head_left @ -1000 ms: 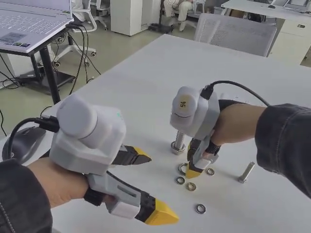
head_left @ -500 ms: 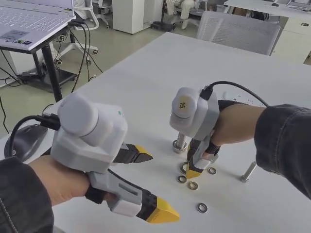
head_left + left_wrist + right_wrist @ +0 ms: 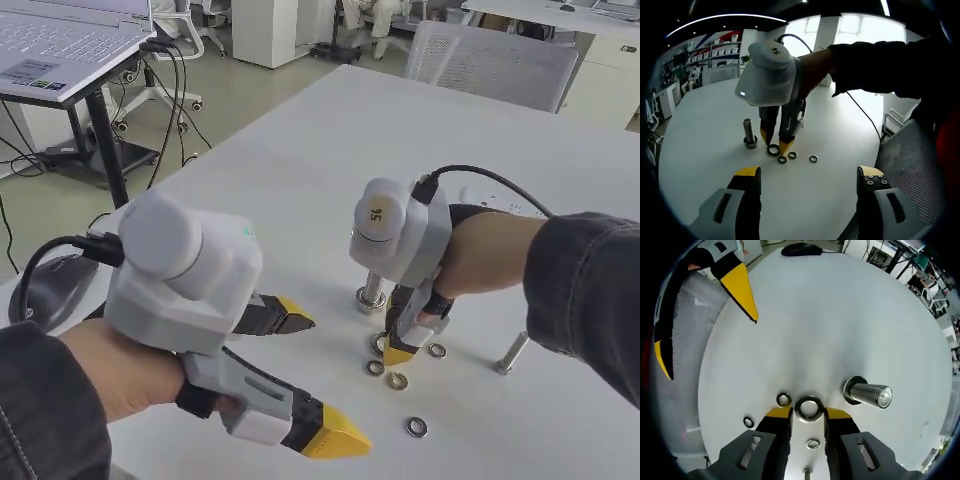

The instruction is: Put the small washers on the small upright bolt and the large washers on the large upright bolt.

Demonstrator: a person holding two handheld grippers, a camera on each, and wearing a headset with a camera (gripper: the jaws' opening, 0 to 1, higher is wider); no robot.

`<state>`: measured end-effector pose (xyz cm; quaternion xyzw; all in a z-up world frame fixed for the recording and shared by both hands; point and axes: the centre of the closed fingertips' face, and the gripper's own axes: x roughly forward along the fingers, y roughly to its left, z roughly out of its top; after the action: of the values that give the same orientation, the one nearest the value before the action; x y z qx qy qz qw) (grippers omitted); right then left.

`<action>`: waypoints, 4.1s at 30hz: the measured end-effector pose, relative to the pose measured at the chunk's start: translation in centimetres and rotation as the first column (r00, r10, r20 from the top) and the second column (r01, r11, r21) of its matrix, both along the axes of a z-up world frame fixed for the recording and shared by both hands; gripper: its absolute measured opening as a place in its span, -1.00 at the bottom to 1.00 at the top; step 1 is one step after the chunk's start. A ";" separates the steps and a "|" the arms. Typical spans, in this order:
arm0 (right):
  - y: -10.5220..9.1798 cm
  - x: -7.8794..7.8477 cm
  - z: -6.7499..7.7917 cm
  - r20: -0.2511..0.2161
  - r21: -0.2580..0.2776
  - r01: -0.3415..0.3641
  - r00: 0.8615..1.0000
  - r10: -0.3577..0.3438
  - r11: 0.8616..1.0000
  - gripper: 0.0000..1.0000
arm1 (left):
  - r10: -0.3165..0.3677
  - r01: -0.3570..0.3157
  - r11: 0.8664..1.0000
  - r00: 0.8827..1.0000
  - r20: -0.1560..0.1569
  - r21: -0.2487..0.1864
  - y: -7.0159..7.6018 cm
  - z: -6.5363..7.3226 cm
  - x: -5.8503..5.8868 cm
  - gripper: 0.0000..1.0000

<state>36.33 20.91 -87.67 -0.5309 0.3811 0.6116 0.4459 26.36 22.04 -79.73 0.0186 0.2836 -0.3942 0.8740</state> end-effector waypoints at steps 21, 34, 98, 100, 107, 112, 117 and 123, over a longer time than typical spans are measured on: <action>-0.1 -0.1 0.0 0.004 -0.009 0.010 1.000 -0.010 1.000 -0.51 | 0.001 -0.001 1.000 1.000 -0.001 0.000 0.0 0.0 -0.1 0.56; -0.8 0.0 0.5 0.015 -0.017 0.026 1.000 -0.025 1.000 -0.51 | -0.004 0.004 1.000 1.000 -0.003 0.002 0.0 -0.2 -0.5 0.55; 2.1 2.9 8.5 0.103 0.088 0.001 0.995 -0.010 0.996 -0.51 | -0.009 0.009 1.000 1.000 -0.001 0.003 -0.2 -0.2 -0.5 0.54; 2.3 2.9 8.5 0.103 0.089 -0.001 0.995 -0.008 0.996 -0.51 | -0.010 0.010 1.000 1.000 -0.001 0.004 -0.2 -0.3 -0.5 0.54; 3.0 3.0 8.3 0.102 0.088 -0.007 0.995 -0.002 0.996 -0.51 | -0.008 0.008 1.000 1.000 -0.001 0.002 -0.2 -0.3 -0.5 0.54; 3.4 3.1 8.1 0.100 0.085 -0.016 0.995 0.007 0.996 -0.51 | -0.009 0.009 1.000 1.000 -0.005 0.002 -0.2 -0.4 -0.5 0.53; 3.6 3.3 7.7 0.094 0.076 -0.018 0.996 0.011 0.997 -0.51 | -0.008 0.008 1.000 1.000 -0.006 0.000 -0.2 -0.4 -0.4 0.53; 3.6 3.5 7.5 0.089 0.071 -0.018 0.996 0.012 0.997 -0.51 | -0.010 0.010 1.000 1.000 -0.011 0.001 -0.2 -0.5 -0.4 0.53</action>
<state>39.82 24.56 -80.20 -0.5439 0.3350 0.6042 0.4764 25.95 21.89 -80.19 0.0182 0.2884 -0.3984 0.8705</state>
